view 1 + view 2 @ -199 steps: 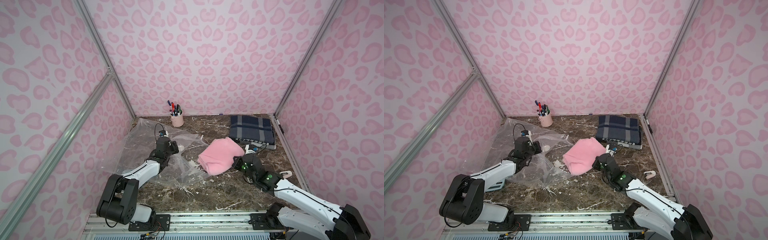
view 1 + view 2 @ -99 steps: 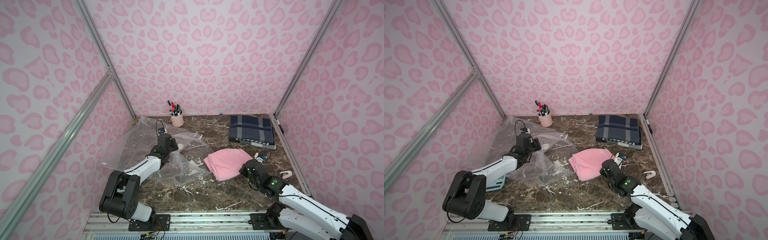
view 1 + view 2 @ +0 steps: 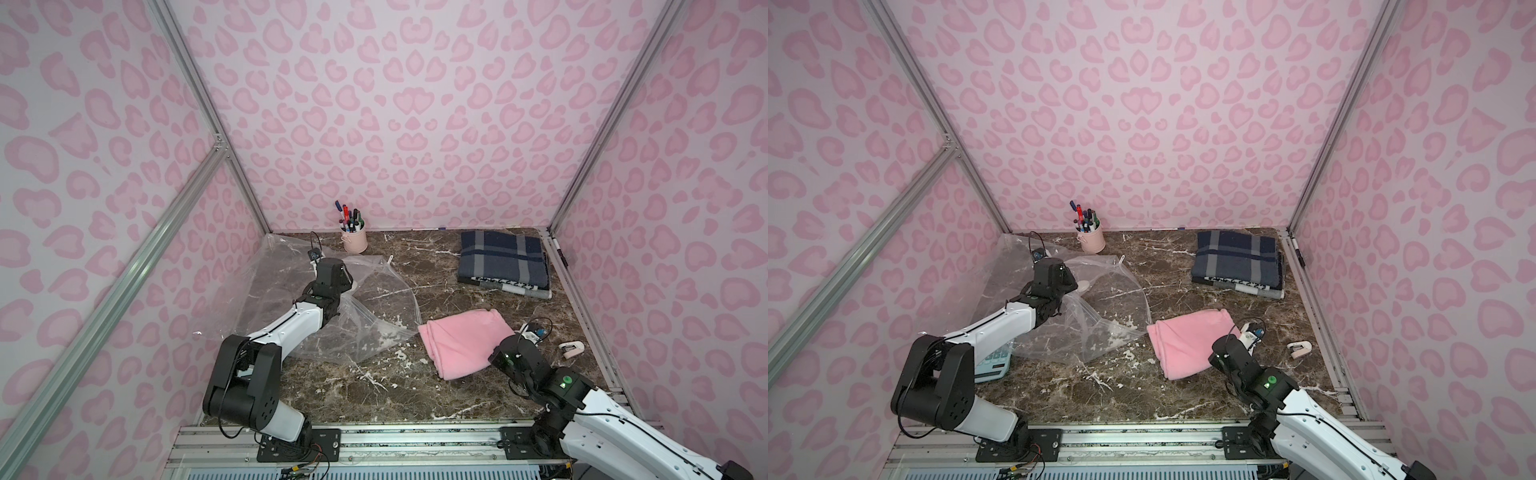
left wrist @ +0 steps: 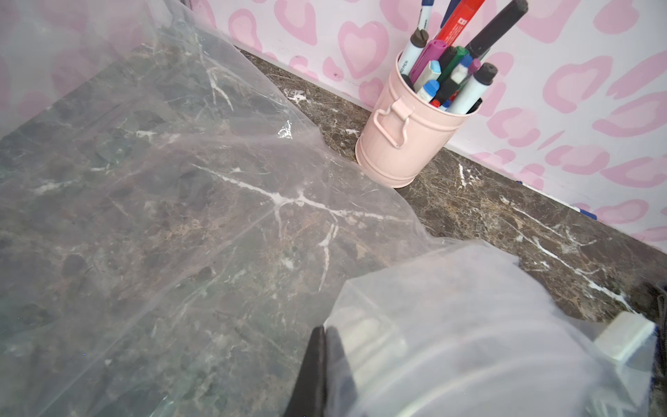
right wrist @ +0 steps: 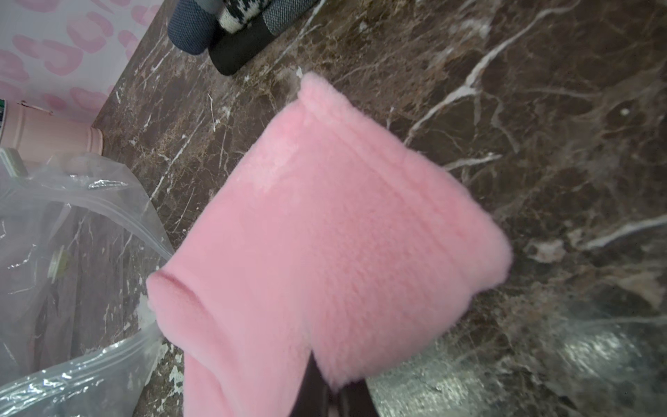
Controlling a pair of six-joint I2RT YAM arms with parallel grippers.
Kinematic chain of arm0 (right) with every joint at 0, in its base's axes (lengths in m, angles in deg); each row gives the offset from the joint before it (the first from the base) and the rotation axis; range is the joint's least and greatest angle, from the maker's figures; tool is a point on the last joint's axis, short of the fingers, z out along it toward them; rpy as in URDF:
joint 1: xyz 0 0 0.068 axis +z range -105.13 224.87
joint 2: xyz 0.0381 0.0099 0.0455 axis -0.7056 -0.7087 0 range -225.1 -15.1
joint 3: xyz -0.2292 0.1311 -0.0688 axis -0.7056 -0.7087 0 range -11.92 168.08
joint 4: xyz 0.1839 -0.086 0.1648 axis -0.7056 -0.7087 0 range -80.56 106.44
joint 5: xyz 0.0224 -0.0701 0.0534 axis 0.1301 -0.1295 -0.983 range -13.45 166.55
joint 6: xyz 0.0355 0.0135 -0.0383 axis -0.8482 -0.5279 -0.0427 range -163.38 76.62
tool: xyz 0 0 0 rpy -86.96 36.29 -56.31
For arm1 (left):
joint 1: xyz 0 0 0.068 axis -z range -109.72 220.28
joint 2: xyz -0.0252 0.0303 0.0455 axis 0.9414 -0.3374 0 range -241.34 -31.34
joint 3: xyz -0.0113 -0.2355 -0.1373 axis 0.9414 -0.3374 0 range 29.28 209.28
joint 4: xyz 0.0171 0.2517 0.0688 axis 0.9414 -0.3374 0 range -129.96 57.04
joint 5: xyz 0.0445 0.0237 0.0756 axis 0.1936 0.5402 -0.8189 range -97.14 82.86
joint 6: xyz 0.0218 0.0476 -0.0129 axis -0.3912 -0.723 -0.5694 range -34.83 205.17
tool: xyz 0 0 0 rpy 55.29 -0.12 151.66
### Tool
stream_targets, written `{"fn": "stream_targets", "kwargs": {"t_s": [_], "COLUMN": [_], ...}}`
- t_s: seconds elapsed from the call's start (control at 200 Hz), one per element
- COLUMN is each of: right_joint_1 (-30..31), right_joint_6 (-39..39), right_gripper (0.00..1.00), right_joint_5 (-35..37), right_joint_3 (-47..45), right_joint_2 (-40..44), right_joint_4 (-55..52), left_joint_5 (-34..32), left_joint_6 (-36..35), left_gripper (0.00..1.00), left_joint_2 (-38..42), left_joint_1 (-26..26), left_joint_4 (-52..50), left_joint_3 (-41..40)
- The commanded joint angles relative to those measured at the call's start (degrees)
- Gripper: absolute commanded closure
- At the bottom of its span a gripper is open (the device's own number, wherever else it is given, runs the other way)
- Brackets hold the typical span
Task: Take the blanket out of the vacuum bag
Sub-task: Place the blanket at the center of the board, then pick up the blanket at the center of the board.
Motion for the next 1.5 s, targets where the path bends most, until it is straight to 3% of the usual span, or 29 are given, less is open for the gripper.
{"fn": "stream_targets", "kwargs": {"t_s": [0.0,0.09,0.24,0.415,0.6,0.79,0.845,0.905,0.97,1.035,1.175,1.335,1.5], "right_joint_1": [1.2,1.9,4.9,12.8,21.1,22.8,23.1,23.0,21.0,17.8,15.7,15.2,15.2], "right_joint_6": [-2.8,-3.1,-6.6,-12.2,-16.4,0.2,9.6,14.8,30.1,37.3,44.5,47.7,48.9], "right_gripper": [0.99,0.74,0.55,0.45,0.43,0.34,0.28,0.19,0.13,0.13,0.11,0.10,0.10], "right_joint_5": [0.1,0.3,0.9,5.2,10.7,17.1,18.4,20.1,13.0,4.2,-6.3,-9.7,-8.4], "right_joint_3": [-0.2,1.1,3.4,6.7,13.9,24.4,26.5,27.1,25.2,24.1,23.0,24.7,25.0], "right_joint_2": [0.8,0.7,0.5,-0.5,-9.1,-22.4,-25.1,-26.9,-27.1,-28.2,-31.5,-38.2,-43.4], "right_joint_4": [-3.8,-6.0,-12.8,-19.9,-26.0,-21.5,-17.2,-12.8,-1.5,4.2,8.7,7.7,8.8], "left_joint_5": [2.2,4.3,4.7,6.2,7.2,7.6,7.5,7.4,7.6,8.3,11.2,17.8,19.6], "left_joint_6": [-0.5,-1.0,-2.0,-3.2,-3.7,-3.7,-3.7,-3.7,-3.4,-3.5,-4.1,-3.9,-4.0], "left_gripper": [0.96,0.96,0.96,0.96,0.96,0.96,0.96,0.96,0.96,0.96,0.96,0.96,0.96], "left_joint_2": [-1.4,-2.0,-2.3,-5.0,-8.7,-8.6,-8.3,-7.9,-7.5,-7.4,-8.3,-9.6,-8.9], "left_joint_1": [-0.2,-0.2,-0.3,-1.1,-2.4,-2.6,-2.7,-2.8,-3.1,-3.3,-3.8,-4.0,-4.0], "left_joint_4": [3.4,4.4,6.5,7.6,7.3,8.2,8.4,8.7,8.9,9.2,8.7,10.2,10.6], "left_joint_3": [1.6,2.7,3.5,7.7,12.1,10.3,9.2,8.0,7.1,6.7,7.9,8.8,7.9]}}
